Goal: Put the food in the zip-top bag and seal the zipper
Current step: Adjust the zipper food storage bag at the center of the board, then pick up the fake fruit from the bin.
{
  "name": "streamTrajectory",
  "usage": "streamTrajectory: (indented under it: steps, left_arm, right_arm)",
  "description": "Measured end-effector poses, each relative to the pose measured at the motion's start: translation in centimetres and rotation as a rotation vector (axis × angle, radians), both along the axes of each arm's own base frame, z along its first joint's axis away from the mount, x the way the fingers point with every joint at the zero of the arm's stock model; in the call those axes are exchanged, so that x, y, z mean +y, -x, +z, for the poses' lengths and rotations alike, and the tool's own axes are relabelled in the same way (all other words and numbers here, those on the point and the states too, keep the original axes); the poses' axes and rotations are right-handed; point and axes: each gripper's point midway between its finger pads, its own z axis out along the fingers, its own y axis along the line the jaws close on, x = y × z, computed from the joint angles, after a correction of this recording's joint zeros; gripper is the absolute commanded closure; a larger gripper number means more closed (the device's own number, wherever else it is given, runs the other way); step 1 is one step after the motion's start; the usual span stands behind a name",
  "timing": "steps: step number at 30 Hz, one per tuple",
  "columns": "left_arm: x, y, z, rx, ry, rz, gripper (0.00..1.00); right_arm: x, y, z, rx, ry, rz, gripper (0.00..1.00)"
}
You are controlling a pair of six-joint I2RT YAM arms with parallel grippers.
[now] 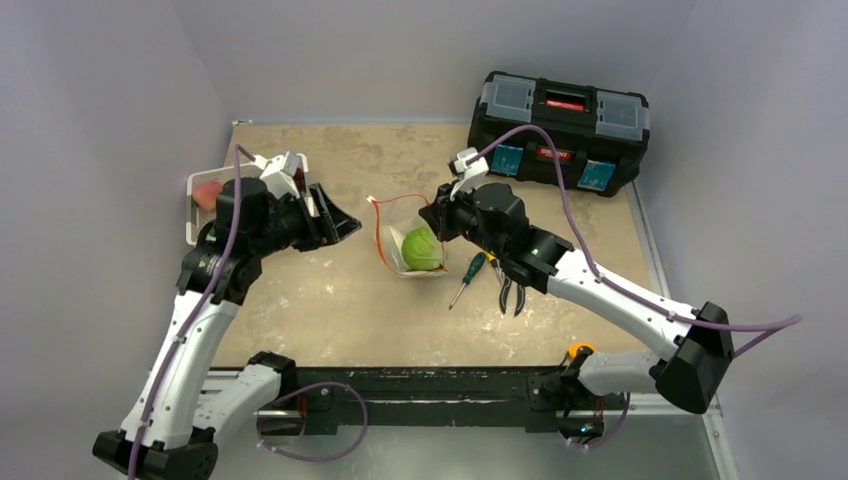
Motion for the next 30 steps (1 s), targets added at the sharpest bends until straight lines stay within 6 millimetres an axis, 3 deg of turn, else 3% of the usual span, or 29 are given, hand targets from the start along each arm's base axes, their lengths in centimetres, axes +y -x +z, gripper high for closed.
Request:
streamTrajectory:
  steps: [5,8,10,14,19,25,30]
  left_arm:
    - [4.3,-0.1,1.2,-0.136,-0.155,0.174,0.20]
    - [6.6,-0.2,1.0,-0.174,-0.203,0.292,0.10]
    - [8.1,-0.6,0.2,-0.167,-0.218,0.381,0.01]
    - [10.3,-2.3,-2.1,-0.082,-0.247,0.524,0.00]
    - [13.3,-5.9,-4.3,0.026,-0.231,0.703,0.00]
    - [18.1,-10.8,-7.6,0.231,-0.054,1.000,0.00]
    - [20.1,-17.2,-9.4,0.330,0.151,1.121,0.03]
  right_arm:
    - [0.0,0.2,-1.0,0.012,0.010,0.008,1.00]
    - [0.2,0.3,-1.2,0.013,0.007,0.018,1.00]
    - [0.4,0.4,-1.2,0.011,0.000,0.031,1.00]
    - [0.6,0.5,-1.1,0.002,-0.013,0.041,1.00]
    - [1.0,0.7,-1.3,0.001,-0.023,0.066,1.00]
    - [1.4,1.0,-1.4,-0.004,-0.036,0.090,1.00]
    - [1.4,0.8,-1.6,-0.006,-0.036,0.089,1.00]
